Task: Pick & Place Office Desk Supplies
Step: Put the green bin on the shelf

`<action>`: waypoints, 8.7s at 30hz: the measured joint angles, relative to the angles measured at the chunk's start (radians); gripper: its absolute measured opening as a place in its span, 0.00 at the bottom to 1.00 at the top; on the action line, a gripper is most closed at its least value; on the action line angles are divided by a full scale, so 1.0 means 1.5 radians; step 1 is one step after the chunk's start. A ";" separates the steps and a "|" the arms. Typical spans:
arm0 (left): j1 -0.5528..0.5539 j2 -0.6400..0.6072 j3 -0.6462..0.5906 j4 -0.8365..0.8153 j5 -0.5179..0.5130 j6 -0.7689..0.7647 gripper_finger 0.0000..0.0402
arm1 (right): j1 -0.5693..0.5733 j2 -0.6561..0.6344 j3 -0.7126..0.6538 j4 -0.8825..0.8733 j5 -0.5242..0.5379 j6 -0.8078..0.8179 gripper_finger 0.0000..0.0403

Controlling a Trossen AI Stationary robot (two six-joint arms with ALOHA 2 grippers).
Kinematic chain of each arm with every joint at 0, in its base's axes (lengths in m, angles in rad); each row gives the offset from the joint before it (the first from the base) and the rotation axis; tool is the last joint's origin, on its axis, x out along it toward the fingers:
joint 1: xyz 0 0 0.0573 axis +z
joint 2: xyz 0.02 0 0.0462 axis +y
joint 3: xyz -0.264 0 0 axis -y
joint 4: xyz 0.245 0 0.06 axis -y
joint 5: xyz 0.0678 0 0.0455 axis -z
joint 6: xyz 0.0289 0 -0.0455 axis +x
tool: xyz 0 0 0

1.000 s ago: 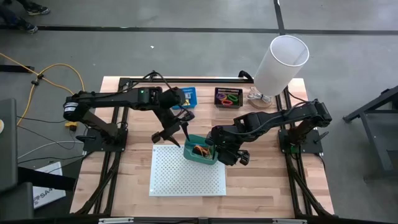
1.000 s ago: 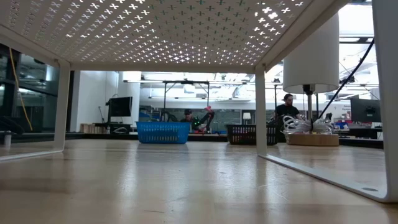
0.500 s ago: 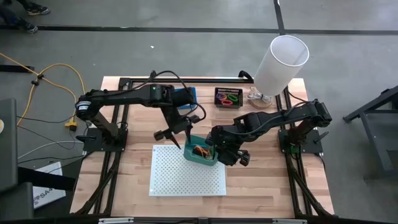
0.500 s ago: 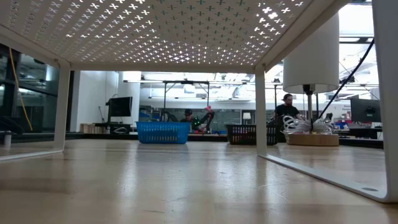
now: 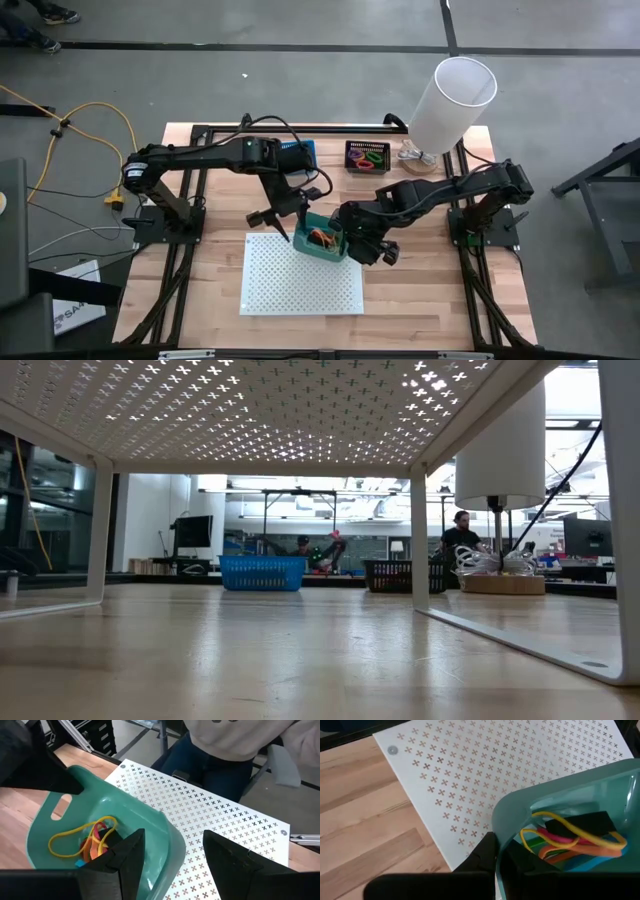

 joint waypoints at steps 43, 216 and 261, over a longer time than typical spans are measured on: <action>-0.001 0.000 -0.001 -0.077 -0.005 0.103 0.27 | 0.001 0.000 0.000 0.053 -0.071 -0.071 0.01; -0.010 0.000 0.000 -0.122 0.029 0.163 0.00 | -0.009 -0.013 0.000 0.131 0.000 0.042 0.42; -0.047 0.000 -0.001 -0.157 -0.032 0.101 0.00 | 0.038 -0.038 0.002 0.082 0.173 0.132 0.42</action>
